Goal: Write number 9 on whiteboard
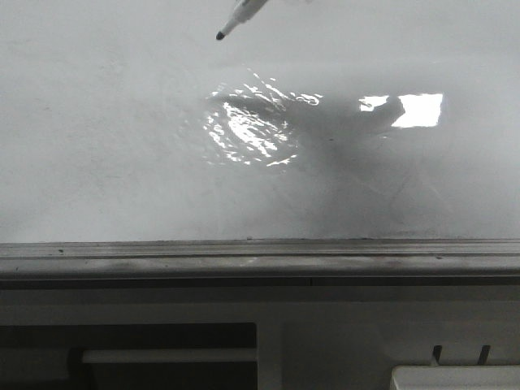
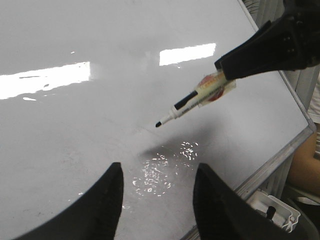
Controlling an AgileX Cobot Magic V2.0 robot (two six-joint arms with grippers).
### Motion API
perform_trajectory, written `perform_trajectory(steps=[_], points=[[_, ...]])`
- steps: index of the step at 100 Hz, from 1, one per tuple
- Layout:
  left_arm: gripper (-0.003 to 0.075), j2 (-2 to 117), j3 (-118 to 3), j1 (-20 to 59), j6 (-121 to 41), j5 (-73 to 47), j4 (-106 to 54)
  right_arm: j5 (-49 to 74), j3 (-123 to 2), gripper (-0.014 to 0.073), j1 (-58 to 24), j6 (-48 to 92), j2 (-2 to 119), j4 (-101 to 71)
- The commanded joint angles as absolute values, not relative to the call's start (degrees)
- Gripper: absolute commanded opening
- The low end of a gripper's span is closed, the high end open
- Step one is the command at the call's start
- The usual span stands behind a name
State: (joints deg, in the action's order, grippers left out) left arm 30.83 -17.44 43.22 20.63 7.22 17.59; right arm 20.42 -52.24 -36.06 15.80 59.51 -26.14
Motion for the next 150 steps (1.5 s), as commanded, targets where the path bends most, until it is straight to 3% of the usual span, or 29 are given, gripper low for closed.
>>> perform_trajectory(steps=[1, 71, 98, 150], points=[[0.0295, 30.91, -19.28, 43.27, 21.05, 11.59, 16.82, 16.50, -55.51, -0.0058, -34.79, 15.81, 59.02, -27.01], [0.0295, 30.91, -19.28, 43.27, 20.94, 13.52, 15.44, 22.52, -64.91, -0.0058, -34.84, 15.81, 75.59, -27.78], [0.0295, 30.91, -19.28, 43.27, 20.68, 13.52, 15.33, 30.71, -64.68, -0.0058, -31.69, 15.81, 70.93, -26.73], [0.0295, 30.91, -19.28, 43.27, 20.68, 13.52, 15.33, 25.90, -66.11, -0.0058, -28.96, 15.81, 70.37, -26.22]])
